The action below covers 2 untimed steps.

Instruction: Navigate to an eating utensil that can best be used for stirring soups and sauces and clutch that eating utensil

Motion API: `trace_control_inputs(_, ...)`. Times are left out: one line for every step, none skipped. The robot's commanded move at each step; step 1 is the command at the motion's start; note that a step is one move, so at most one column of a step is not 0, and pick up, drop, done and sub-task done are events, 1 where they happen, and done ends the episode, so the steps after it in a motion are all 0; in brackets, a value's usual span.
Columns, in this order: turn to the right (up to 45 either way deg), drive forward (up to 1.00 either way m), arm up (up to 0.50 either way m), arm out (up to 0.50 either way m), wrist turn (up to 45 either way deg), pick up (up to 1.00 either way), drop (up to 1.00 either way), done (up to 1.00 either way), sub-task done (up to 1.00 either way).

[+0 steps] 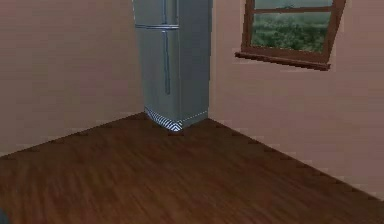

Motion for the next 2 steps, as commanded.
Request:
trace_control_inputs(45.0,0.00,0.00,0.00,0.0,0.00,0.00,0.00,0.00)
trace_control_inputs(45.0,0.00,0.00,0.00,0.0,0.00,0.00,0.00,0.00)
